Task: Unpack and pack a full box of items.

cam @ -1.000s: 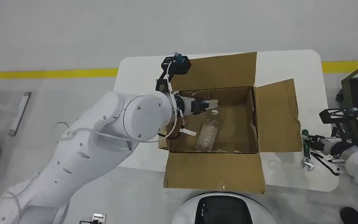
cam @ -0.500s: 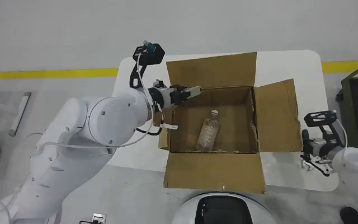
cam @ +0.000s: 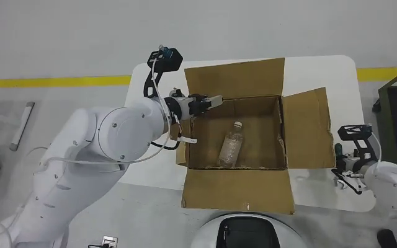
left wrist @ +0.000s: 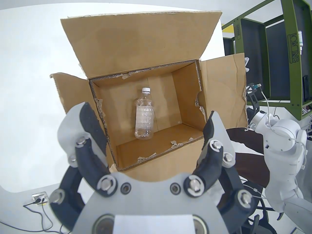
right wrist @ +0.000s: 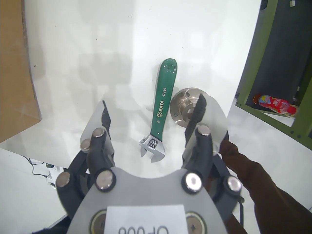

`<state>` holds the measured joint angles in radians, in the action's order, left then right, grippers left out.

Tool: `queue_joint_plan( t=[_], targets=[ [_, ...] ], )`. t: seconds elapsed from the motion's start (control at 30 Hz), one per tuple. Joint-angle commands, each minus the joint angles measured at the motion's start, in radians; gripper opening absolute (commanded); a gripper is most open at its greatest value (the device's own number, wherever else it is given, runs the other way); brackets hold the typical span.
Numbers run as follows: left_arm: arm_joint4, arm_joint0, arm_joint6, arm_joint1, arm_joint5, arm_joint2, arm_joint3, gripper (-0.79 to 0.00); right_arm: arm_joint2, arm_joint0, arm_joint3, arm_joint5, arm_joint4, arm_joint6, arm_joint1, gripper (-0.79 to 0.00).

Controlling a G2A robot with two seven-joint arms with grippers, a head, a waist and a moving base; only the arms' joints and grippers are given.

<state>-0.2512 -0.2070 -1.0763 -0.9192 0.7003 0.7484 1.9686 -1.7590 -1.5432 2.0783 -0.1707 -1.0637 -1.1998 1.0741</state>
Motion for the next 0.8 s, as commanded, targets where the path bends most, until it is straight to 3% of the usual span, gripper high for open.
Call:
queue_joint_plan(
  t=[0.0,0.07,0.17,0.27,0.4,0.5,0.57,0.77],
  targets=[
    [0.0,0.0,0.0,0.0,0.0,0.0,0.0,0.0,0.005,-0.001,0.006,-0.003,-0.004,-0.002,0.0,-0.329],
    [0.0,0.0,0.0,0.0,0.0,0.0,0.0,0.0,0.005,-0.005,0.013,-0.005,-0.008,-0.003,0.0,-0.299],
    [0.0,0.0,0.0,0.0,0.0,0.0,0.0,0.0,0.006,-0.017,0.031,-0.001,-0.02,-0.011,0.0,-0.329],
    [0.0,0.0,0.0,0.0,0.0,0.0,0.0,0.0,0.004,-0.031,0.038,-0.003,-0.029,-0.011,0.0,-0.265],
    [0.0,0.0,0.0,0.0,0.0,0.0,0.0,0.0,0.003,-0.048,0.027,-0.01,-0.026,-0.009,0.001,-0.336],
    [0.0,0.0,0.0,0.0,0.0,0.0,0.0,0.0,0.009,-0.055,0.021,-0.012,-0.024,-0.004,0.002,-0.345],
    [0.0,0.0,0.0,0.0,0.0,0.0,0.0,0.0,0.013,-0.056,0.016,-0.013,-0.023,-0.002,0.002,-0.4],
    [0.0,0.0,0.0,0.0,0.0,0.0,0.0,0.0,0.025,-0.047,0.003,-0.02,-0.023,-0.002,0.004,-0.382]
  ],
)
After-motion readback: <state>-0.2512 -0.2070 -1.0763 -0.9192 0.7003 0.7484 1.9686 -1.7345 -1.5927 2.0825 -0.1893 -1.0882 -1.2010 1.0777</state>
